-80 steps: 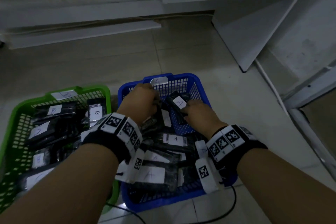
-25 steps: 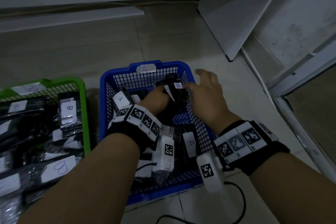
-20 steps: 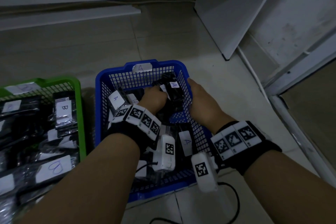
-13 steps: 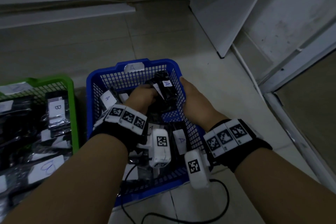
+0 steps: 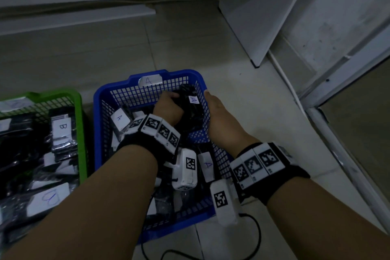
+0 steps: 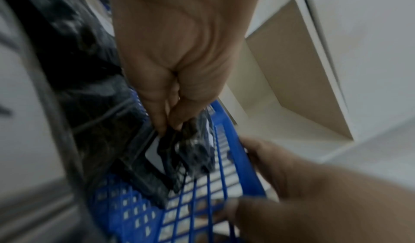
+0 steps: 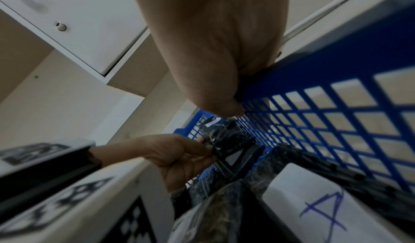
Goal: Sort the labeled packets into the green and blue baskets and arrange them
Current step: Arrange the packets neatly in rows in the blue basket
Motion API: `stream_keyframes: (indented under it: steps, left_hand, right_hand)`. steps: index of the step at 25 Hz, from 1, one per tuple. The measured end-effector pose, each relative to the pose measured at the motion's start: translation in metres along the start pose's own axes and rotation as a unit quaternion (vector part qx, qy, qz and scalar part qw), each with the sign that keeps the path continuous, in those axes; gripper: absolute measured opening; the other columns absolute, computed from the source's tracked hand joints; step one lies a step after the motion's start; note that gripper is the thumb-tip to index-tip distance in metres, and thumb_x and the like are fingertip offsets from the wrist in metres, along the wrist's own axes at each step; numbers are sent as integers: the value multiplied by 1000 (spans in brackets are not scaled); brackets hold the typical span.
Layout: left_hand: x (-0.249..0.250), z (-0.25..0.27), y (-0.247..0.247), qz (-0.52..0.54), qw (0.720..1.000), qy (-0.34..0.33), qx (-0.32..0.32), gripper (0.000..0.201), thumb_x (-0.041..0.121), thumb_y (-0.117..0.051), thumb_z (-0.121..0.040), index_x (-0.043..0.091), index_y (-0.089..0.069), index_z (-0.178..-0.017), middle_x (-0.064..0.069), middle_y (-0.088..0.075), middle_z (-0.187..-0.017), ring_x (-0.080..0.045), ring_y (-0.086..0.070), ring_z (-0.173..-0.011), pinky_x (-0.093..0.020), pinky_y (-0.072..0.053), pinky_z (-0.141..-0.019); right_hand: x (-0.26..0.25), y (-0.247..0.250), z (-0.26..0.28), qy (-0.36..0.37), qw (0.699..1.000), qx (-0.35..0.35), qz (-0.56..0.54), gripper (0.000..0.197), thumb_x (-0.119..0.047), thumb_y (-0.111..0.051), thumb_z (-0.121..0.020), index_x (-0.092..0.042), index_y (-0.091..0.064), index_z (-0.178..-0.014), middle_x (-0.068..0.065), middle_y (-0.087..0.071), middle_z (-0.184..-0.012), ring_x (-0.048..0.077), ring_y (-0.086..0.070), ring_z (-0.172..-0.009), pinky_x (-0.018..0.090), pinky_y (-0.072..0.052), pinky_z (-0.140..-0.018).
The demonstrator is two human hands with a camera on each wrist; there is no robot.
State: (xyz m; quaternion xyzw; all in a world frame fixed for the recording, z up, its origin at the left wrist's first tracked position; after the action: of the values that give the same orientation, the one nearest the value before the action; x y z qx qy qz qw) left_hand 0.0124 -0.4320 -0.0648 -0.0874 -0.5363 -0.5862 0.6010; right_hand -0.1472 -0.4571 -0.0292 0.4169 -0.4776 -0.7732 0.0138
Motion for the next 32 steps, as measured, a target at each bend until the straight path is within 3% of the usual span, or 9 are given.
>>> stream_keyframes:
  steps: [4, 9, 12, 15, 18, 20, 23, 27, 32]
  left_hand:
    - [17, 16, 2, -124, 990, -35, -61, 51, 13, -59, -89, 14, -38, -135, -14, -54, -129, -31, -53, -116, -31, -41, -88]
    - [23, 65, 24, -265, 949, -123, -116, 42, 18, -66, -86, 12, -58, -127, -8, -58, -130, -24, -54, -118, -30, -41, -98]
    - [4, 97, 29, -346, 909, -156, -173, 46, 35, -75, -77, 19, -65, -119, -1, -62, -122, -20, -59, -110, -33, -48, -95]
    - [-8, 111, 32, -411, 881, -167, -163, 59, 53, -74, -70, 33, -59, -123, 1, -55, -125, -23, -51, -117, -41, -44, -98]
    - [-5, 118, 37, -468, 857, -182, -113, 61, 61, -70, -69, 38, -57, -123, -2, -49, -124, -30, -42, -120, -47, -36, -101]
    - [-2, 119, 44, -456, 868, -188, -51, 48, 53, -68, -75, 33, -60, -118, -2, -51, -121, -29, -44, -118, -47, -34, -98]
    - [-12, 116, 56, -385, 905, -181, -3, 31, 34, -64, -83, 27, -61, -112, -1, -57, -117, -24, -49, -114, -43, -39, -95]
    - [-32, 115, 58, -280, 948, -148, -23, 36, 16, -61, -85, 23, -57, -121, -6, -57, -122, -26, -52, -114, -45, -44, -97]
    - [-39, 114, 60, -269, 954, -129, -26, 44, 13, -53, -86, 22, -50, -128, -13, -50, -127, -31, -51, -113, -46, -43, -97]
  right_hand:
    - [1, -1, 0, -9, 1000, 3, -20, 72, -5, -41, -96, -20, 2, -152, 0, -4, -160, 16, -18, -144, 31, -18, -118]
    - [-4, 3, 2, -6, 1000, -3, 4, 70, 2, -38, -94, -15, -3, -152, 4, -3, -160, 18, -10, -146, 18, -6, -111]
    - [-6, 6, 11, 29, 998, 58, 11, 58, 2, -45, -92, -8, -30, -146, 10, -22, -155, 24, -22, -142, 12, -12, -110]
    - [-16, 2, 31, 139, 975, 124, 119, 31, 11, -63, -74, -3, -71, -101, 17, -61, -110, 35, -50, -107, 34, -45, -92]
    - [-27, -3, 43, 164, 958, 82, 219, 14, 12, -66, -69, -1, -71, -73, 15, -65, -79, 31, -56, -82, 33, -51, -71]
    - [-28, -13, 51, 100, 960, -71, 252, 17, 6, -60, -80, -1, -69, -93, 17, -63, -99, 27, -54, -92, 36, -49, -81]
    - [-31, -25, 69, 61, 924, -201, 319, 62, -7, -70, -78, -9, -44, -134, 14, -47, -130, 28, -45, -118, 35, -42, -91]
    - [-34, -30, 74, 39, 889, -259, 376, 114, -23, -88, -60, -10, -14, -146, 13, -30, -142, 29, -34, -129, 38, -38, -100]
    - [-35, -35, 71, 65, 893, -231, 380, 111, -34, -89, -55, -9, -24, -141, 12, -33, -139, 27, -34, -127, 36, -38, -101]
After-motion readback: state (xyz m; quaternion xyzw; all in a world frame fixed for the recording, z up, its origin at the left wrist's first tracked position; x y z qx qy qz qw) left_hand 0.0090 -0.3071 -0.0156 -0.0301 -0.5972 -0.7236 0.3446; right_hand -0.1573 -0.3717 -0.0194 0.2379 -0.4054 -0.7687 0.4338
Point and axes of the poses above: each hand's wrist, its own z-axis away from the middle knuckle, its own y-axis out of the back of the hand, x = y × z, the point moved 4 cm from there along -z, towards the middle knuckle
